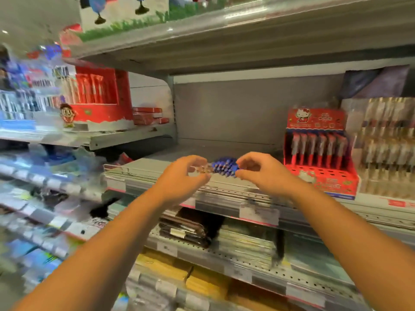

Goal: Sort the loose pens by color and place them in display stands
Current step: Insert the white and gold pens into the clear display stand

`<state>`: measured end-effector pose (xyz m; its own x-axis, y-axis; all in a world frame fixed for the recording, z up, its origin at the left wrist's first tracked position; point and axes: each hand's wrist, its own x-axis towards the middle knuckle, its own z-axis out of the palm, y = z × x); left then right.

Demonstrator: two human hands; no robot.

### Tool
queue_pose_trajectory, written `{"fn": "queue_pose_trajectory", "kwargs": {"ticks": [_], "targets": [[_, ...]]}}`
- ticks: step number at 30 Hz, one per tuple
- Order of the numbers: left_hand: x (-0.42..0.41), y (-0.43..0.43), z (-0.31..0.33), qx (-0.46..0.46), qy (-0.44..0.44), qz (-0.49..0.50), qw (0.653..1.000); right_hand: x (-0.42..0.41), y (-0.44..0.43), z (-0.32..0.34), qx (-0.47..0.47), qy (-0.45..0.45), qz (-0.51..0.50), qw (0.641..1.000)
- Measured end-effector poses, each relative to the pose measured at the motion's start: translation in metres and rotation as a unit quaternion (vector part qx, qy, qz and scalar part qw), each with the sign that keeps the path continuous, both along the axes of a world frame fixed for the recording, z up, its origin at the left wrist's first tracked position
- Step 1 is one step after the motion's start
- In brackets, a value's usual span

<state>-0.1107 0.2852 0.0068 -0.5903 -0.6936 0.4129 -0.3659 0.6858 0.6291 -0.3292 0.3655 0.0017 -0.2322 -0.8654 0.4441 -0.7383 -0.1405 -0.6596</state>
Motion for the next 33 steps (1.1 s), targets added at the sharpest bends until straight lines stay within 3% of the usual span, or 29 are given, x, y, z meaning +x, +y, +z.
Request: {"fn": "queue_pose_trajectory", "kwargs": {"ticks": [11, 15, 18, 23, 31, 33], "targets": [[-0.01, -0.144, 0.011, 0.03, -0.081, 0.0, 0.996, 0.006, -0.14, 0.013, 0.067, 0.065, -0.084, 0.992], [-0.039, -0.194, 0.011, 0.036, -0.112, 0.001, 0.993, -0.012, -0.186, 0.021, 0.132, 0.09, -0.063, 0.985], [-0.064, -0.226, 0.009, 0.049, -0.141, 0.005, 0.989, -0.022, -0.216, 0.025, 0.219, 0.179, -0.057, 0.957], [-0.101, -0.264, 0.003, 0.071, -0.242, -0.008, 0.968, -0.028, -0.243, 0.028, 0.372, 0.253, -0.068, 0.89], [-0.144, -0.265, 0.005, 0.166, -0.356, -0.118, 0.912, -0.032, -0.242, 0.032, 0.403, 0.23, -0.107, 0.879], [-0.149, -0.263, 0.004, 0.145, -0.376, -0.15, 0.903, -0.029, -0.239, 0.032, 0.414, 0.216, -0.121, 0.876]]}}
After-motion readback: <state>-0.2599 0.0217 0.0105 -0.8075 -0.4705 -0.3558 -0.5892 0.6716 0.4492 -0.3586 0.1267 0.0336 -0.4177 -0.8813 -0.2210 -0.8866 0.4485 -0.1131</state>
